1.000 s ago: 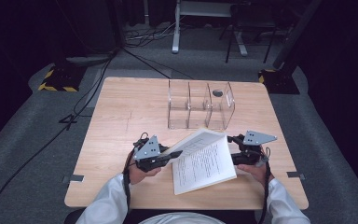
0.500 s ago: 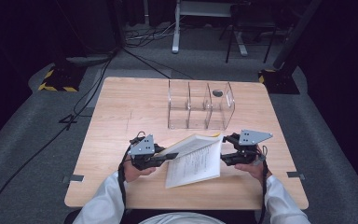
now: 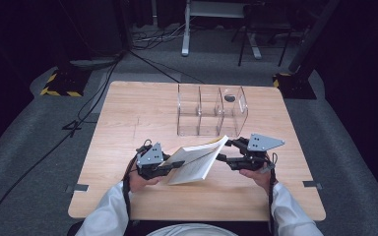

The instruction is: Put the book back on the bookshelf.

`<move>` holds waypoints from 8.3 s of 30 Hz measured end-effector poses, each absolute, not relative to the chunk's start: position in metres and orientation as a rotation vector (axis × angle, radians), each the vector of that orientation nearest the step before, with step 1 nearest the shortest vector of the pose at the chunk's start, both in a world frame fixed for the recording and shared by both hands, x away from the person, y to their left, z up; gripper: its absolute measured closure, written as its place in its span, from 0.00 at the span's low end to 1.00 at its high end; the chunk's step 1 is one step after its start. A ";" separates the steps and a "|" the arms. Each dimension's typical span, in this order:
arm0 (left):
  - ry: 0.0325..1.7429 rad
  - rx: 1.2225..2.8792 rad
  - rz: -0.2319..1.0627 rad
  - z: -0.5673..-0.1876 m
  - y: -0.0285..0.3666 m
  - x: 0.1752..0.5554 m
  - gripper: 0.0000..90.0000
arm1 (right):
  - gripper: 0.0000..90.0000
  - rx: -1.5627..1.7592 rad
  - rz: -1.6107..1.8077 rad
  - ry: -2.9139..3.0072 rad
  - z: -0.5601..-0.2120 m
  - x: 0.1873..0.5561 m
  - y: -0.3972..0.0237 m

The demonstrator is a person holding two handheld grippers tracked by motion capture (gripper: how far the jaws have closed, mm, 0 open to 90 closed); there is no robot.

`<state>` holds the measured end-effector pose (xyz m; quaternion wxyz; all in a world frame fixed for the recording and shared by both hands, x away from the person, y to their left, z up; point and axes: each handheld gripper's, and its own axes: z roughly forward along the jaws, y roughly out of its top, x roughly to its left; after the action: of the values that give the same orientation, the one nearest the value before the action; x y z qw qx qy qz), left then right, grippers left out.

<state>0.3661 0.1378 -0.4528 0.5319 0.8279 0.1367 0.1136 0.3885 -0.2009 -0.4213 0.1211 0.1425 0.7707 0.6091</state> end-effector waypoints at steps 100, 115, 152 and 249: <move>0.430 1.865 0.199 -0.457 0.137 0.396 0.57 | 0.70 0.191 1.573 2.457 -0.417 0.379 -0.180; 0.405 1.882 0.181 -0.456 0.115 0.393 0.54 | 0.80 0.287 1.527 2.434 -0.421 0.375 -0.181; 0.607 2.107 0.317 -0.479 0.169 0.369 0.29 | 0.82 0.556 1.495 2.312 -0.423 0.373 -0.235; 0.855 2.244 0.323 -0.504 0.189 0.350 0.18 | 0.85 0.950 1.325 1.817 -0.389 0.439 -0.247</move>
<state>0.3503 0.1893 -0.5045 0.3515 0.8671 0.3302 0.1249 0.4385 -0.2474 -0.3895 0.3431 0.3657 0.6990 0.5098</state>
